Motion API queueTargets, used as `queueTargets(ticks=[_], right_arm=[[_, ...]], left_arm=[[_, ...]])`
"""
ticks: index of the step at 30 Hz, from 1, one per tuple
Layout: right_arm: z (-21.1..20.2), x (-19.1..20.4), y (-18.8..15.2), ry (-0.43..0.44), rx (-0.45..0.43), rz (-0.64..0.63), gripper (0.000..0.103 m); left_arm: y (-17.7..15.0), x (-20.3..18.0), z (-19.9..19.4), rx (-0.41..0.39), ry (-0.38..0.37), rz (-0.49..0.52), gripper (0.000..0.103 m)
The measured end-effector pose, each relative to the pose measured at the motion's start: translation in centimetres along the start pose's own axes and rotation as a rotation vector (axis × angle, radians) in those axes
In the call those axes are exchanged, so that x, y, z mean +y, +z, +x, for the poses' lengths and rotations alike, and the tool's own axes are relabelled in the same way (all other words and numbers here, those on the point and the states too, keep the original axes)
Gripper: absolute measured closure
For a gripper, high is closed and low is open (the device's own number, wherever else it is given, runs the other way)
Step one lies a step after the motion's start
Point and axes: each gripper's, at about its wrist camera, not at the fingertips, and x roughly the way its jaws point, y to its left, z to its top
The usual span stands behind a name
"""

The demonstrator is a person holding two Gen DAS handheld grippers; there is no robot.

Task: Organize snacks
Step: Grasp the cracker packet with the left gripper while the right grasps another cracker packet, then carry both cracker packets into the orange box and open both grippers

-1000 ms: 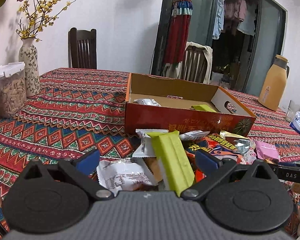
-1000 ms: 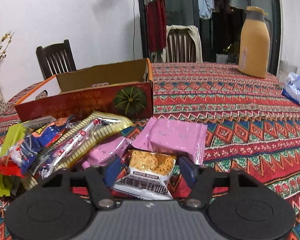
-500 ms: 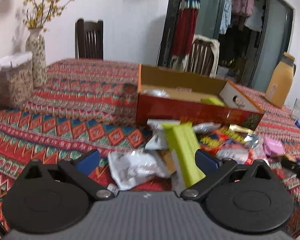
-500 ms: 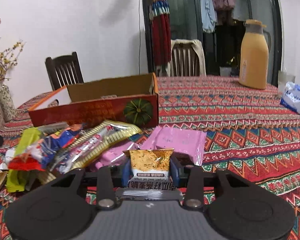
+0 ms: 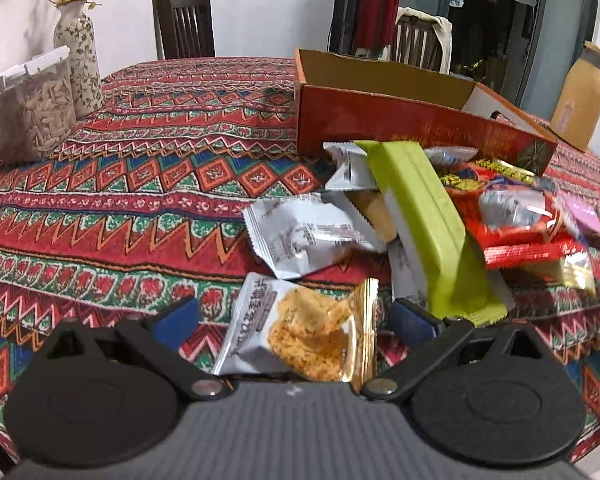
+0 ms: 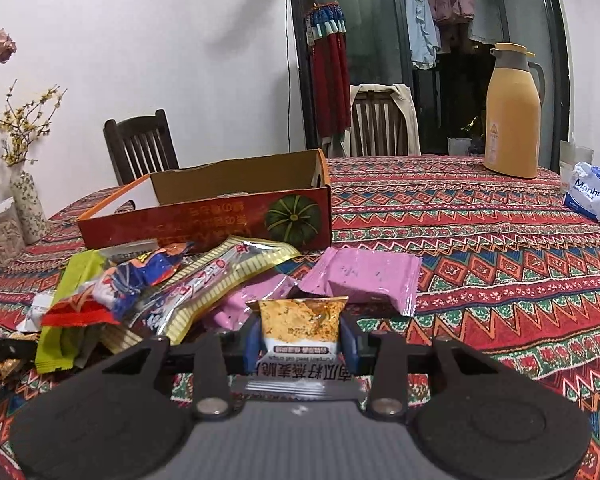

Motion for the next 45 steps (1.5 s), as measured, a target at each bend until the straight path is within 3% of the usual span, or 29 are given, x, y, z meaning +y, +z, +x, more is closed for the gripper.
queueTargets(ticks=[5, 9, 13, 30, 45], right_arm=[[-0.4, 0.2, -0.3, 0.004, 0.002, 0.000, 0.064], [-0.8, 0.5, -0.6, 0.008, 0.000, -0.005, 0.064], [-1.3, 0.7, -0.7, 0.014, -0.004, -0.010, 0.064], [-3.4, 1.7, 0.0, 0.019, -0.051, -0.039, 0.064], [-1.8, 4.6, 4.2, 0.077, -0.129, -0.093, 0.064]], left_arm=[[-0.6, -0.5, -0.2, -0.020, 0.008, 0.013, 0.004], [-0.9, -0.9, -1.0, -0.055, 0.017, 0.029, 0.033], [-1.3, -0.7, -1.6, -0.071, 0.011, 0.021, 0.045], [-0.6, -0.3, -5.2, -0.188, 0.009, 0.015, 0.047], [5.3, -3.7, -5.5, -0.310, -0.060, 0.019, 0.047]])
